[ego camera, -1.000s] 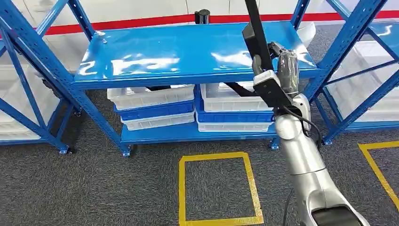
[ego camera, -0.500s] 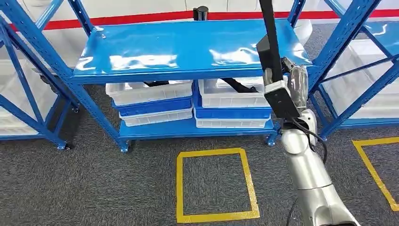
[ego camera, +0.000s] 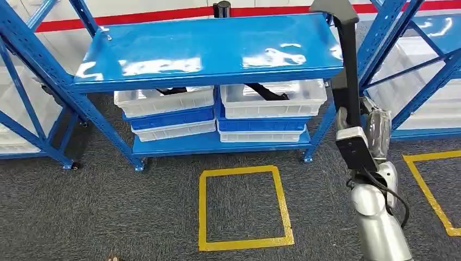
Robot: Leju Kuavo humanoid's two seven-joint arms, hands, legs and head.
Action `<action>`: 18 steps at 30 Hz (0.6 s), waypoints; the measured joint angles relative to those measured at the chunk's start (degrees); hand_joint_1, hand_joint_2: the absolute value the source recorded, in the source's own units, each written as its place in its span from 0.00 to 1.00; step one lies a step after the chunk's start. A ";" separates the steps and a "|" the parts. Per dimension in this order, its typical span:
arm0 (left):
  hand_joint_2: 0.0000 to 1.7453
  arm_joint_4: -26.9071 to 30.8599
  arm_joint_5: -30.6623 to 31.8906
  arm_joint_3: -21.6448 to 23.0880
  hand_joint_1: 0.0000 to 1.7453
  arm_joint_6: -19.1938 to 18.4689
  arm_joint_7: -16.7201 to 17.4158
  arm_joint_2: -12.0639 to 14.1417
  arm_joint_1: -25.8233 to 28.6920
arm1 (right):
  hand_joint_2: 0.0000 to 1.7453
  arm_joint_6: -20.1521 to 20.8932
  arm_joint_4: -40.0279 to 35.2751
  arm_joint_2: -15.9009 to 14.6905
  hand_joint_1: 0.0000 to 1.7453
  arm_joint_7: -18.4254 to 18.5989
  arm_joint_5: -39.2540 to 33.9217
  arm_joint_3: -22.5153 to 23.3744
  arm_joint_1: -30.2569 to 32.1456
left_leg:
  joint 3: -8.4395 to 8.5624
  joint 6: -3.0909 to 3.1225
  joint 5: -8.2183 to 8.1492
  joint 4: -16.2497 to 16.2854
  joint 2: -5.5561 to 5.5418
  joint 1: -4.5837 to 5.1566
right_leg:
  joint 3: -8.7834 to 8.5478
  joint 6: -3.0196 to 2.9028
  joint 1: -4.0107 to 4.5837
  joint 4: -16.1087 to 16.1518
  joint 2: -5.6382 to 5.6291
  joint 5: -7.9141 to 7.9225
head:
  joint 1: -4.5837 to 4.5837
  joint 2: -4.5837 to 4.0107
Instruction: Take the parts from the cabinet and place them on the table.
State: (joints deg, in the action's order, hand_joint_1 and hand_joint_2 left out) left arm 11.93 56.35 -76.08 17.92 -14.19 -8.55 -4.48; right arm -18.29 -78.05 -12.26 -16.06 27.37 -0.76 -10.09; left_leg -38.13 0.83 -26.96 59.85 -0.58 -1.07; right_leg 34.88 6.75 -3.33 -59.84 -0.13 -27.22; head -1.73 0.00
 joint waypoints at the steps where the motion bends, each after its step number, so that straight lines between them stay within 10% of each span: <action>1: 0.00 0.04 0.00 0.00 0.00 0.00 0.00 0.02 0.01 | 1.00 0.00 -0.91 0.02 0.87 0.00 0.17 0.54 0.64 | -1.34 -0.30 -2.72 3.52 0.53 -0.09 | 0.19 -0.49 0.06 -0.04 0.11 0.20 | 0.21 0.00; 3: 0.00 0.07 0.04 0.00 0.00 -0.02 0.00 0.00 0.02 | 1.00 0.00 -1.48 0.04 0.87 0.00 0.26 1.16 1.42 | -3.89 -0.88 -7.39 12.86 1.06 -0.12 | 0.08 -0.83 0.50 -0.07 0.48 0.40 | 0.26 0.00; 5: 0.00 0.07 0.07 0.00 0.00 -0.11 -0.02 -0.11 0.00 | 1.00 0.13 -1.57 0.06 0.87 0.09 0.37 1.33 2.29 | -4.17 -0.40 -8.07 16.79 1.13 -0.07 | -0.15 -0.83 1.12 -0.19 0.53 0.40 | 0.28 0.00; 8: 0.00 0.09 0.24 0.41 0.00 -0.20 -0.02 -0.09 -0.13 | 1.00 0.11 -3.51 0.59 0.87 0.50 1.14 2.29 2.97 | 2.23 3.06 -2.00 5.79 0.47 1.09 | -0.16 -1.18 2.31 -0.19 0.18 0.62 | 0.31 -0.02; 10: 0.00 0.30 0.37 0.50 0.00 -0.37 -0.02 0.33 -0.27 | 1.00 0.13 -4.43 1.07 0.87 0.76 1.51 2.73 3.25 | 4.93 5.25 -2.31 1.19 -0.32 1.70 | -0.06 -1.23 2.23 -0.16 0.08 0.72 | 0.07 -0.02; 15: 0.00 0.42 0.79 0.96 0.00 -0.90 -0.22 0.37 -0.25 | 1.00 0.66 -7.07 1.62 0.87 1.31 2.14 4.15 4.64 | 5.49 4.85 0.65 -1.29 -0.53 2.83 | 0.12 -0.47 1.71 0.95 0.06 2.53 | 0.22 -0.02; 18: 0.00 0.59 1.18 1.29 0.00 -1.35 -0.81 0.44 -0.40 | 1.00 1.53 -8.21 1.62 0.87 1.44 2.43 5.52 4.97 | 5.26 4.72 2.35 -3.77 -0.17 1.94 | 2.31 -1.57 1.73 -5.20 0.09 -4.22 | 0.04 -0.02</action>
State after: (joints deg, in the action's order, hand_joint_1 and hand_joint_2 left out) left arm 12.52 57.53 -74.80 16.57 -14.99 -8.11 -4.88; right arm -16.76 -86.27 -10.64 -14.62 29.79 4.76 -5.12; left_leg -32.87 5.55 -24.62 56.07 -0.75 0.87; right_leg 37.19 5.18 -1.60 -65.05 -0.05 -31.43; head -1.68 -0.02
